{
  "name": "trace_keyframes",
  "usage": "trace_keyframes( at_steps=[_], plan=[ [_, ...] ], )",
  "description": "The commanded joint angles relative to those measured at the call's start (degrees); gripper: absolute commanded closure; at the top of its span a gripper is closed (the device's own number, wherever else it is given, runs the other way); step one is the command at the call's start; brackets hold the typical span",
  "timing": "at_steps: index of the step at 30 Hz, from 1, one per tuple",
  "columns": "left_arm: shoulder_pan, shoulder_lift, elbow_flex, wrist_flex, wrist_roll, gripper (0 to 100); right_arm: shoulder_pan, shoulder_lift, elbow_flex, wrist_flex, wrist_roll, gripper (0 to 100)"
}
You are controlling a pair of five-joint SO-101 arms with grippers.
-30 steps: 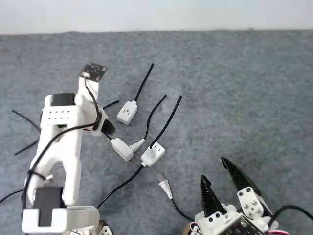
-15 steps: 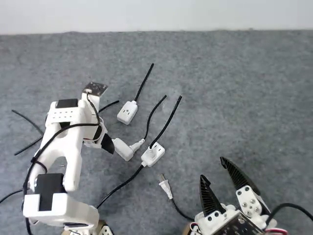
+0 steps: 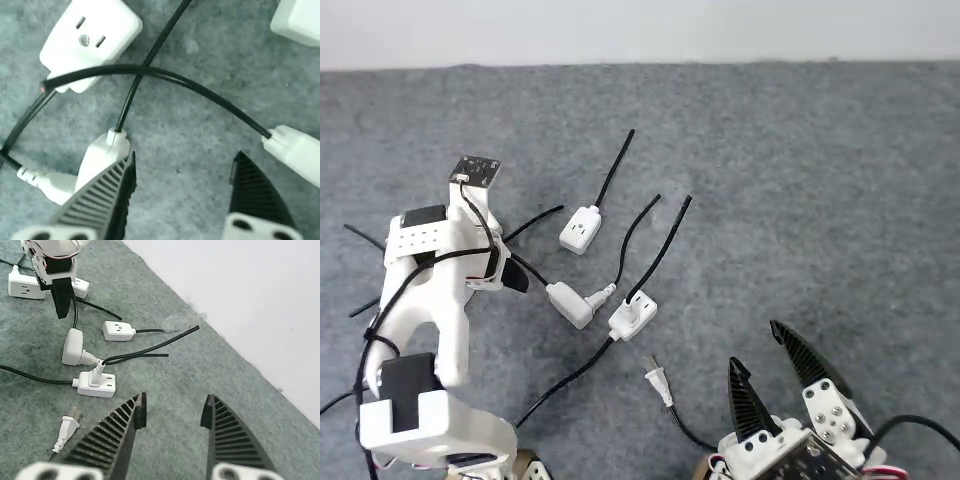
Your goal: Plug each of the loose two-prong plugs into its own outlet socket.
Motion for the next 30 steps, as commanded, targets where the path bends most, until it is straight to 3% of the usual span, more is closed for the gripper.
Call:
trace_keyframes(
  at_steps=[1,8,13,20,30],
  plan=[
    [0.4,-0.2,-2.7,-2.4,-1.0,70,0.7,0.1,0.1,1.6,0.5,80.4],
    [1.7,13.9,-11.1,-1.9,-0.7,70,0.7,0.1,0.1,1.6,0.5,80.4],
    [-0.9,23.6,-23.9,6.0,0.2,70,0.8,0.1,0.0,1.7,0.5,80.4],
    [-11.1,28.2,-31.3,8.3,-0.1,70,0.8,-2.4,0.0,1.7,0.5,80.5],
    [-23.9,28.1,-32.5,8.3,-5.0,70,0.8,-1.5,0.7,1.3,0.6,80.5]
  ],
)
